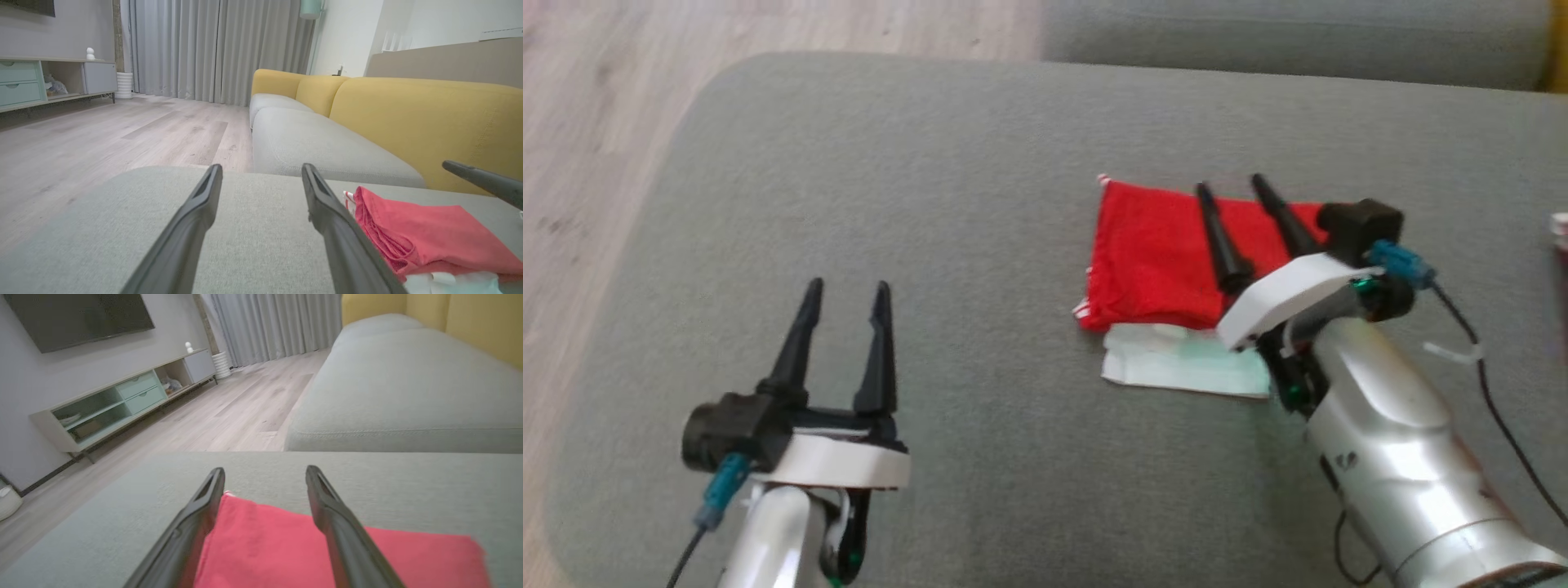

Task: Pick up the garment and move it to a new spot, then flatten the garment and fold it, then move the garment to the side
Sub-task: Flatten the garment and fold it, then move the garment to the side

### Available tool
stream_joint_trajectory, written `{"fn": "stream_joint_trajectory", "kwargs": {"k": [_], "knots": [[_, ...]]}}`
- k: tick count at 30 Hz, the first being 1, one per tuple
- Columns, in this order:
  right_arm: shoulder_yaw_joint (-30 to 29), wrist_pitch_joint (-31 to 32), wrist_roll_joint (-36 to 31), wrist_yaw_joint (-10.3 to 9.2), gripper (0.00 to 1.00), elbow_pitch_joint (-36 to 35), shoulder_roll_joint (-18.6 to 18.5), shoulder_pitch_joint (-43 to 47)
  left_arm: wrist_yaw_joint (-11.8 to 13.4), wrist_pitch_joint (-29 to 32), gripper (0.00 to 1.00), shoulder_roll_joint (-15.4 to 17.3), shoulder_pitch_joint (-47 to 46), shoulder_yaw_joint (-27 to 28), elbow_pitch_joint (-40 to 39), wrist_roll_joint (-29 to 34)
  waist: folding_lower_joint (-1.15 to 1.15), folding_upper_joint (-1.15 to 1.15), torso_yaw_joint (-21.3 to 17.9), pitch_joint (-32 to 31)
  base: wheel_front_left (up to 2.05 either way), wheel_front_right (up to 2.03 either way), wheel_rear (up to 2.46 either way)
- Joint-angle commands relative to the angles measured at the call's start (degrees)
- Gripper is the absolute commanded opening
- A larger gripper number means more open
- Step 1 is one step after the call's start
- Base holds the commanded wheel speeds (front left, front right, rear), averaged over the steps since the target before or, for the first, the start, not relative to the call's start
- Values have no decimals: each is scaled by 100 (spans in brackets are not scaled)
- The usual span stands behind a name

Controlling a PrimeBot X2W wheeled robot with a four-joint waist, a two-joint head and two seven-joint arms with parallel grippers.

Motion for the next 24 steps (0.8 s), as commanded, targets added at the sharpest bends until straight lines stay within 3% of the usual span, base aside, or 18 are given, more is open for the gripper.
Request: {"fn": "stream_joint_trajectory", "kwargs": {"k": [1,3,10,18,24], "knots": [[-151,-72,-202,-5,100,-222,82,-181,21,-29,100,30,-136,261,-247,17,0,0,-245,-137,0,0,0],[-734,-77,-724,-5,100,-637,82,60,44,-29,100,31,-38,391,-316,41,0,0,-509,-213,0,0,0],[-1608,-79,-1752,-5,100,-1788,82,1276,48,-29,100,30,118,603,-346,131,0,0,-892,-385,0,0,0],[-1917,-79,-1814,-5,100,-2609,82,2451,126,-29,100,29,360,635,-390,74,0,0,-1037,-378,0,0,0],[-1968,-79,-1806,-5,100,-2724,82,2590,133,-29,100,29,324,515,-383,58,0,0,-1003,-266,0,0,0]]}}
